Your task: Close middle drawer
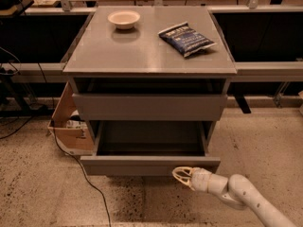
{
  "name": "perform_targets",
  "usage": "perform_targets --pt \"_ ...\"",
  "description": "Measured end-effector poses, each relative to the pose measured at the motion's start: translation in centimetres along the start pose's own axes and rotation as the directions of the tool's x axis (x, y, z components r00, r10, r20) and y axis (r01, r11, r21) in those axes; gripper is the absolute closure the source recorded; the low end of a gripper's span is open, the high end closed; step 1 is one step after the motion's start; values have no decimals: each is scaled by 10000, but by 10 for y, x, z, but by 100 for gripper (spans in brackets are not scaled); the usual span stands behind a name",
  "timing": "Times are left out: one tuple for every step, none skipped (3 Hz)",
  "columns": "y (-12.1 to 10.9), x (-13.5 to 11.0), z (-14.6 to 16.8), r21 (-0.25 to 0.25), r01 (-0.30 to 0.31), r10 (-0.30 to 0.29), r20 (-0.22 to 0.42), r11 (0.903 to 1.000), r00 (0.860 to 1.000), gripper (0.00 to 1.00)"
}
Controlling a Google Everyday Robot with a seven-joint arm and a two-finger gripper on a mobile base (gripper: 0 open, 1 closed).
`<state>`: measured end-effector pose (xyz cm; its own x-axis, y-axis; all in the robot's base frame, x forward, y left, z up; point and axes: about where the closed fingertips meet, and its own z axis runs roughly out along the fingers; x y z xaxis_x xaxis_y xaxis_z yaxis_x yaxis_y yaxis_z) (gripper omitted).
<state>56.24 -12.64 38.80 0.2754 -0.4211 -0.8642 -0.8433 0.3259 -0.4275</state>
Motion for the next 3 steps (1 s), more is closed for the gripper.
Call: perform_targets --pt "-13 -1 18 657 -51 45 94 9978 9999 100" --pt "-25 -2 36 1188 -325 311 134 9924 9994 100" --pt "-36 -4 56 1570 -651 603 350 9855 9976 100"
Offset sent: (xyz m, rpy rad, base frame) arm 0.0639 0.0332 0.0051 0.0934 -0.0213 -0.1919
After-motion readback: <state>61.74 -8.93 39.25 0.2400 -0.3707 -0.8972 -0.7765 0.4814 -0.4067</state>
